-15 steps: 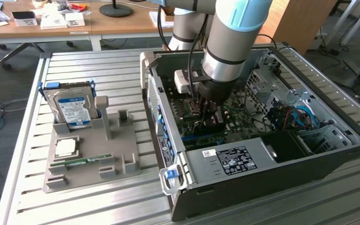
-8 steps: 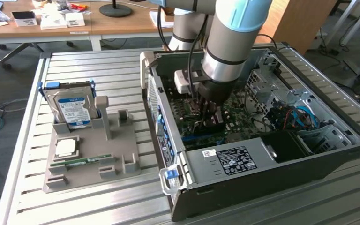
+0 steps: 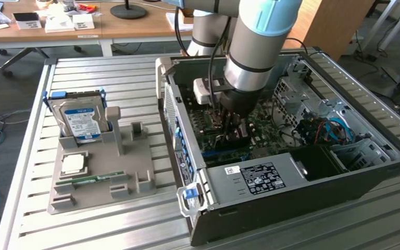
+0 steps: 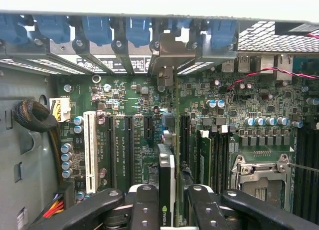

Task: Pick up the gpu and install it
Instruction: 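Insert the gpu into the slot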

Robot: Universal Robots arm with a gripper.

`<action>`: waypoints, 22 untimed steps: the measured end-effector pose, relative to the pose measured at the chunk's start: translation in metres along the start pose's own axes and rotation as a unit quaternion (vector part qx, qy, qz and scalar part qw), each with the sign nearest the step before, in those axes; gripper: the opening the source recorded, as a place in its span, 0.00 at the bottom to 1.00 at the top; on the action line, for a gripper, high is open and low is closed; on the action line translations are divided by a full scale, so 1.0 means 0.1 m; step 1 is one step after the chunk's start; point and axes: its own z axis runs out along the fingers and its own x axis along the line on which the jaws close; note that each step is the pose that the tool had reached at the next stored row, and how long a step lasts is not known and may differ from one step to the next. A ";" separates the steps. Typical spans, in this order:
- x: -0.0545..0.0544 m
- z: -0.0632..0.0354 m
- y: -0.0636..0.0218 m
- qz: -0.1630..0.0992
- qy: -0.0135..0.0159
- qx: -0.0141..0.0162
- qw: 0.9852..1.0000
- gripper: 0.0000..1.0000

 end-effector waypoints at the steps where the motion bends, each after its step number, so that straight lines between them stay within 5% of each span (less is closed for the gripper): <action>1: 0.00 0.004 0.003 0.000 0.000 0.000 1.000 0.27; 22: 0.01 0.010 0.012 0.000 -0.003 0.000 1.000 0.27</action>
